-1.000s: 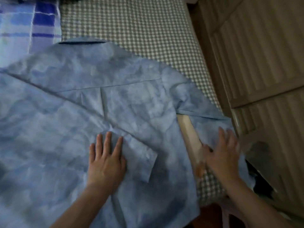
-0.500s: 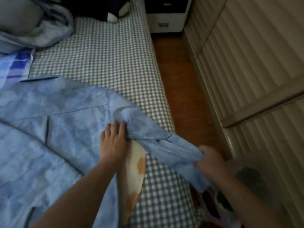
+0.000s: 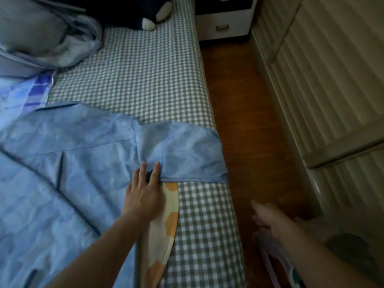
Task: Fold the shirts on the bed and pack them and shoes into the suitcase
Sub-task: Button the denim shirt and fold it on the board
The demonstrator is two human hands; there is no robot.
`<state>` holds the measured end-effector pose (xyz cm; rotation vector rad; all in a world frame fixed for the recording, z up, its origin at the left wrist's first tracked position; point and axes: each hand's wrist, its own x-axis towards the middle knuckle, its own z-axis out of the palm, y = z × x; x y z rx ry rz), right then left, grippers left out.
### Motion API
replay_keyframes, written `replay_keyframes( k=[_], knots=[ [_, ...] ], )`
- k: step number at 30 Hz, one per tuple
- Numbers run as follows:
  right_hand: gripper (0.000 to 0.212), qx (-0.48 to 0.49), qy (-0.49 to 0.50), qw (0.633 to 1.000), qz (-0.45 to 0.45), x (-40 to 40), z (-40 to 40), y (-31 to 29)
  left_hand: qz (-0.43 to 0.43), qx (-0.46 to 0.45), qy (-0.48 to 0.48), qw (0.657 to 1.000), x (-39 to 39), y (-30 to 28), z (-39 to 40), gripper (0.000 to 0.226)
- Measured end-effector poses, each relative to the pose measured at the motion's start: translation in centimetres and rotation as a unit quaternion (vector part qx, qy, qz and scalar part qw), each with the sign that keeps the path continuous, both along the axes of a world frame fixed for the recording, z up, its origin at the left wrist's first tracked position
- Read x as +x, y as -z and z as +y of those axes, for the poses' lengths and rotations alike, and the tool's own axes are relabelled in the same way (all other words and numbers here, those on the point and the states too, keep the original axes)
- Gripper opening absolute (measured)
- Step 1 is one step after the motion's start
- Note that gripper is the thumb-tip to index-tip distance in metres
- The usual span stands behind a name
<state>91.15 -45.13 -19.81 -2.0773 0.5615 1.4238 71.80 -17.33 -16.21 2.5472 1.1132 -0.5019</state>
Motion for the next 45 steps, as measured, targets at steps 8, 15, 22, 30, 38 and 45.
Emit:
replay_keyframes(
  k=[8,15,22,30,38,45],
  knots=[
    [0.047,0.188,0.378,0.904,0.061,1.3,9.8,0.0,-0.202,0.124,0.033,0.971,5.1,-1.8,10.6,0.068],
    [0.033,0.289,0.578,0.760,-0.072,-3.1,5.1,-0.5,0.087,0.155,0.211,0.961,11.8,-0.1,20.5,0.038],
    [0.035,0.254,0.669,0.698,0.013,-3.1,4.4,0.3,-0.142,0.138,-0.094,0.976,11.9,1.2,12.5,0.062],
    [0.094,0.320,0.632,0.705,-0.031,-0.1,3.3,-1.5,-0.166,0.176,0.218,0.946,-1.8,1.3,4.6,0.040],
    [0.044,0.355,0.513,0.780,-0.037,5.1,3.3,-3.5,-0.092,0.204,0.343,0.912,-2.1,-3.2,9.0,0.018],
    [0.061,0.477,0.508,0.707,-0.124,7.9,3.7,-5.2,-0.172,0.136,0.157,0.963,-3.6,-3.9,4.4,0.014]
  ],
)
